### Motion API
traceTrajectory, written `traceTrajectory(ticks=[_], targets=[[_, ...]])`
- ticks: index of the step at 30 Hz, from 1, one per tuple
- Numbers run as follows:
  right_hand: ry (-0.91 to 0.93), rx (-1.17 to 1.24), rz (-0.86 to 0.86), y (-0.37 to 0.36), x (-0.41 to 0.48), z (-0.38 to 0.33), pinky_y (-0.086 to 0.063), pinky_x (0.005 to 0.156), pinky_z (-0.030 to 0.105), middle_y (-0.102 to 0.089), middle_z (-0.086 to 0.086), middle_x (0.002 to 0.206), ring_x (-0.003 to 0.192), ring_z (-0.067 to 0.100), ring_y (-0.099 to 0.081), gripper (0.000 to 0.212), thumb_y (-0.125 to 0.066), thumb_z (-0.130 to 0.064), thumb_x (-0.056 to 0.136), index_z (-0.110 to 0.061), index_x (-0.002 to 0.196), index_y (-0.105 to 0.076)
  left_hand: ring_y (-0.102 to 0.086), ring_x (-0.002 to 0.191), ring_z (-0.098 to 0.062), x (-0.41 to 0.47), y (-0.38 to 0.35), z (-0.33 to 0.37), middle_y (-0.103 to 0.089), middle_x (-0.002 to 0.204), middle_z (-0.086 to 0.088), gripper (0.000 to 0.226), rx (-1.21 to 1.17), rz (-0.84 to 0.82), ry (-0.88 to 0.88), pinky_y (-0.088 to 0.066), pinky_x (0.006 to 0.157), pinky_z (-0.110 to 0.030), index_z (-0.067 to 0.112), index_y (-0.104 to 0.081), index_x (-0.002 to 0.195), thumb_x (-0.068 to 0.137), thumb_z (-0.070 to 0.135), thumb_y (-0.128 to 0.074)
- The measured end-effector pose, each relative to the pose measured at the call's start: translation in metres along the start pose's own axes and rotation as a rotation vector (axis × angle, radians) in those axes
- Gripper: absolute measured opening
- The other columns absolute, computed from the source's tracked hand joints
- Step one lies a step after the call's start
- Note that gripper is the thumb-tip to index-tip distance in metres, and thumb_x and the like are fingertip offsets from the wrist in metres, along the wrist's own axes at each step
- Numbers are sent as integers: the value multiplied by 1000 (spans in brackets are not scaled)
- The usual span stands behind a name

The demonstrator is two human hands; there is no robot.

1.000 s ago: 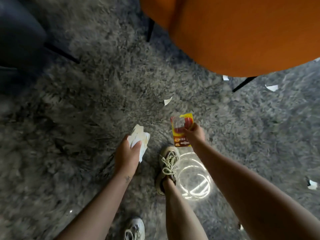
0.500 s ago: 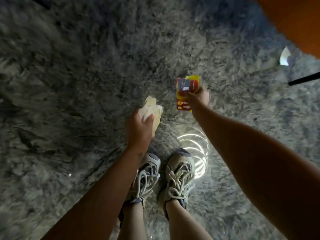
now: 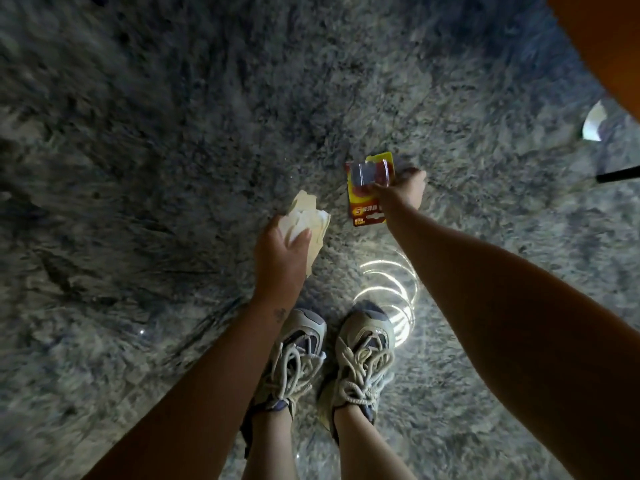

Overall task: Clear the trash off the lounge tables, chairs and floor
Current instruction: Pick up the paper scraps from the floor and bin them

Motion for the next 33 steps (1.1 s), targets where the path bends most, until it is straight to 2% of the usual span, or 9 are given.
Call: traceTrajectory(ticks=[4, 7, 10, 15, 19, 23, 25, 30, 33], targets=[[-2, -92, -13, -15, 15, -5, -46, 92, 30, -47, 8, 121, 106, 20, -53, 53, -80, -18, 64, -8, 110, -55, -54, 115, -24, 14, -4, -5, -57, 125, -16, 41, 3, 14, -11, -42, 94, -27, -1, -52, 125, 87, 11, -63], [-71, -6, -17, -16, 10, 0, -51, 78, 30, -59, -2, 101, 90, 15, -59, 52, -85, -23, 55, -17, 99, -58, -54, 116, -23, 15, -6, -7, -56, 127, -15, 42, 34, 24, -23, -40, 91, -21, -1, -51, 126, 87, 11, -62], [-88, 25, 2, -5, -7, 6, -49, 70, 27, -56, -9, 81, 81, 14, -59, 39, -81, -25, 62, -22, 89, -54, -55, 115, -23, 4, -2, -3, -57, 125, -14, 40, 39, -2, -4, -43, 95, -28, 1, -52, 125, 87, 10, -62], [-116, 89, 31, 47, -67, 21, -49, 69, 27, -58, -6, 83, 82, 15, -59, 33, -80, -18, 64, -23, 83, -53, -59, 107, -26, -40, 15, 26, -62, 117, -15, 34, 72, -55, -54, -47, 93, -38, 1, -57, 119, 86, 9, -61], [-95, 188, 98, 107, -122, 35, -43, 52, 14, -58, -5, 73, 64, 9, -53, 33, -79, -10, 58, -21, 73, -51, -60, 103, -27, -82, 25, 58, -64, 112, -15, 30, 93, -114, -122, -48, 90, -37, 2, -58, 115, 86, 7, -60], [-197, 270, 187, 163, -164, 58, -55, 69, 43, -60, 7, 77, 71, 22, -59, 30, -76, -8, 66, -18, 67, -48, -60, 104, -28, -122, 23, 87, -64, 113, -16, 28, 158, -191, -198, -47, 87, -33, 1, -59, 113, 86, 11, -60], [-281, 384, 222, 180, -179, 68, -55, 69, 52, -62, 13, 78, 74, 30, -65, 28, -77, -7, 67, -16, 65, -50, -58, 107, -27, -141, 18, 97, -62, 117, -16, 32, 211, -223, -243, -40, 85, -26, 1, -58, 116, 86, 11, -61], [-419, 587, 387, 237, -210, 101, -53, 70, 57, -67, 20, 83, 79, 40, -66, 30, -81, -12, 63, -16, 63, -51, -56, 111, -29, -204, -15, 119, -60, 120, -17, 36, 280, -412, -327, -44, 93, -33, 2, -55, 122, 87, 10, -60], [-454, 645, 491, 270, -229, 135, -53, 68, 57, -65, 14, 78, 77, 40, -65, 29, -80, -12, 64, -18, 63, -51, -57, 107, -30, -244, -44, 122, -61, 117, -18, 36, 344, -514, -395, -44, 88, -33, 2, -55, 122, 87, 11, -61]])
Point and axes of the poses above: each hand's wrist, its own x-axis towards the middle knuckle, its own y-axis out of the back of the hand, z = x × y, the point moved 1 cm from there along x, towards the middle knuckle
